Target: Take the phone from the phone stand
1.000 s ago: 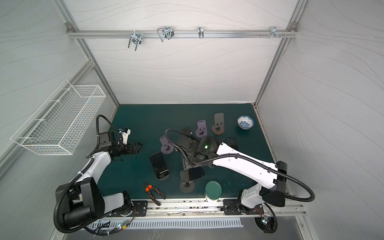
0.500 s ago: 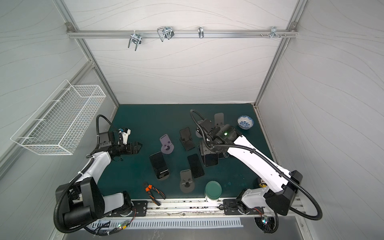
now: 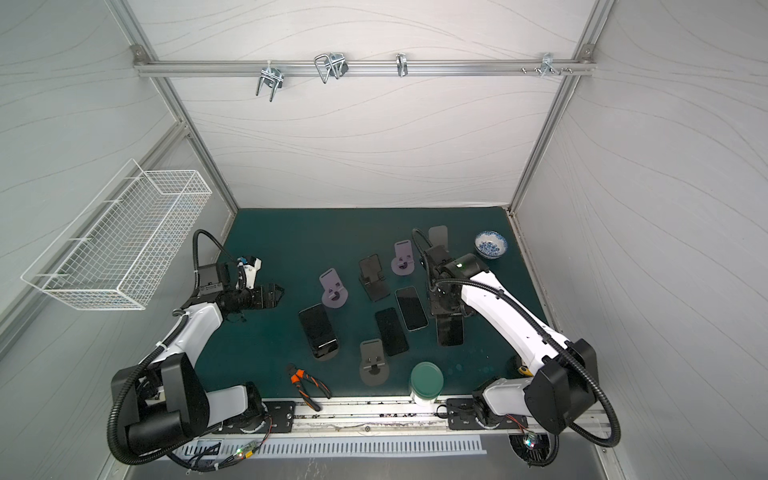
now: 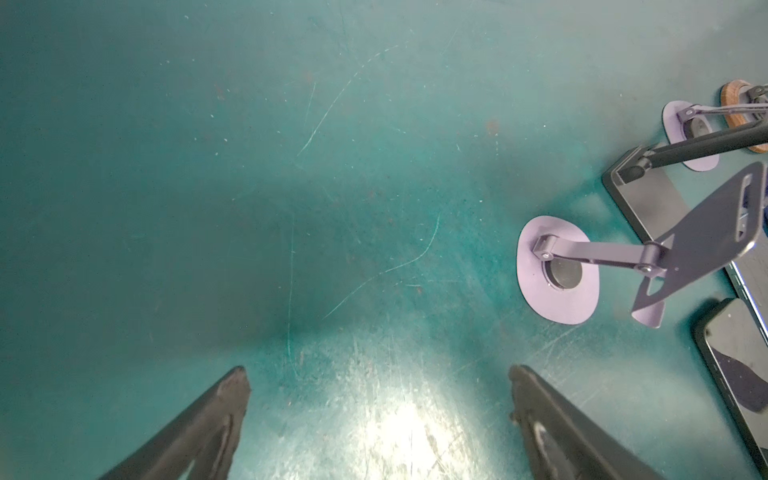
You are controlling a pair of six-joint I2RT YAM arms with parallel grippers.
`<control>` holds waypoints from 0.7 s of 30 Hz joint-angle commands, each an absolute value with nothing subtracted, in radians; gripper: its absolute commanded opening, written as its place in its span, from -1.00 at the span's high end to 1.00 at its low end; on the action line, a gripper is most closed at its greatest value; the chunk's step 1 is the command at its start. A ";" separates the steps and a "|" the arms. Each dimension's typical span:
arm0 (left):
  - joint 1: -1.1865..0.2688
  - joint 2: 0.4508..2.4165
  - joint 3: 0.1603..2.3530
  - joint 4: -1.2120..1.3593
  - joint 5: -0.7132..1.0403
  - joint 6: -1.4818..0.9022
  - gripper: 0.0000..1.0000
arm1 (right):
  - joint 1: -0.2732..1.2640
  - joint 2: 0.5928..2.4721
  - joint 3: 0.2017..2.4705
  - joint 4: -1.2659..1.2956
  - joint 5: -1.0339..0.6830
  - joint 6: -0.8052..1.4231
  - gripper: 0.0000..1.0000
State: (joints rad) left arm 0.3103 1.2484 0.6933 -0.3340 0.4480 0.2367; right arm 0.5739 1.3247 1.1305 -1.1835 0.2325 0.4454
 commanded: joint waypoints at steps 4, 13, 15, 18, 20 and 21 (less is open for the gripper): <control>0.309 1.256 0.725 -0.333 0.451 0.264 -0.98 | 0.548 1.337 1.046 -1.154 0.219 0.452 0.00; 0.310 1.253 0.723 -0.331 0.453 0.262 -0.98 | 0.548 1.440 0.977 -1.158 0.120 0.458 -0.02; 0.310 1.253 0.723 -0.334 0.452 0.265 -0.98 | 0.548 1.446 0.952 -1.146 0.094 0.470 -0.02; 0.310 1.258 0.728 -0.336 0.452 0.265 -0.97 | 0.554 1.448 0.944 -1.156 0.098 0.488 -0.02; 0.310 1.259 0.728 -0.336 0.450 0.264 -0.97 | 0.555 1.463 0.942 -1.151 0.068 0.481 -0.02; 0.310 1.259 0.728 -0.335 0.451 0.264 -0.97 | 0.555 1.475 0.936 -1.151 0.062 0.480 -0.02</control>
State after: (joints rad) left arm 0.3103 1.2499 0.6933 -0.3351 0.4477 0.2367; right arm 0.5522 1.4548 0.9356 -1.1198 0.1051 0.4667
